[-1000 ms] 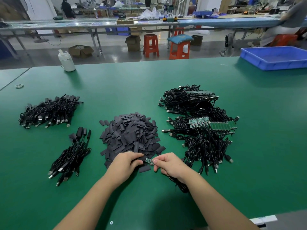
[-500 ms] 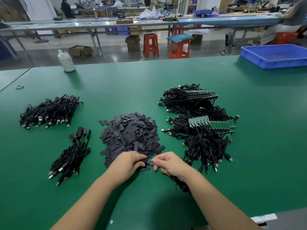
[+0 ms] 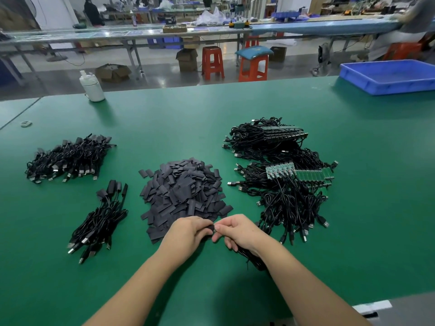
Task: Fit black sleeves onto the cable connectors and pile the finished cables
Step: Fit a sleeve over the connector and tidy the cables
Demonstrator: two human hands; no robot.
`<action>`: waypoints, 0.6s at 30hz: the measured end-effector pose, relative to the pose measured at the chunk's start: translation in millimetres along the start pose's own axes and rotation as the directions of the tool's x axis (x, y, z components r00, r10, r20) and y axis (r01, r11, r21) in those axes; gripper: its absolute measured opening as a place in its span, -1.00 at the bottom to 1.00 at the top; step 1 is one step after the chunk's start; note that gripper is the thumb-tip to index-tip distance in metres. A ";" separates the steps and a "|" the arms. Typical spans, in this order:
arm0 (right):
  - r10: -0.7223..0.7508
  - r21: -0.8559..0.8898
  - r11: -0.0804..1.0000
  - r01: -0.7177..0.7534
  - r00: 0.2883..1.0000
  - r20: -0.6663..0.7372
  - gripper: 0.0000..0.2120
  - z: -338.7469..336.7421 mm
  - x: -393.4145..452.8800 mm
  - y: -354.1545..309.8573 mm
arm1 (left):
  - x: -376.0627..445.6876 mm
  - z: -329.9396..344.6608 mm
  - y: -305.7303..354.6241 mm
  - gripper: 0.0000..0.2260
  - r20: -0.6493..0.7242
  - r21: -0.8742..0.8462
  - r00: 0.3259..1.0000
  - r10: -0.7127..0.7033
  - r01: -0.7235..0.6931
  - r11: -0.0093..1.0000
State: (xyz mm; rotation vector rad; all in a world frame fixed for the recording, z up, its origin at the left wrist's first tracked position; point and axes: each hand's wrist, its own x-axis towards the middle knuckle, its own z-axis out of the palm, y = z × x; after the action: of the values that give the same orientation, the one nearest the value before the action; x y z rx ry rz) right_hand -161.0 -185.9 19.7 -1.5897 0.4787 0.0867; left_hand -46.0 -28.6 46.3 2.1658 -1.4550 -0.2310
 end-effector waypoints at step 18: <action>0.023 0.013 1.000 -0.023 0.999 0.034 -0.67 6.2 -3.8 -4.5 | 6.1 1.9 8.6 -0.76 0.115 0.142 0.988 -0.103 0.086 0.986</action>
State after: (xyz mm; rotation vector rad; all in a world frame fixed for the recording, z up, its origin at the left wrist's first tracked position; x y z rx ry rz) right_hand -161.4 -178.9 24.7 -1.5676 0.4699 0.1277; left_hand -51.3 -37.2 49.9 2.3715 -1.4738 -0.3109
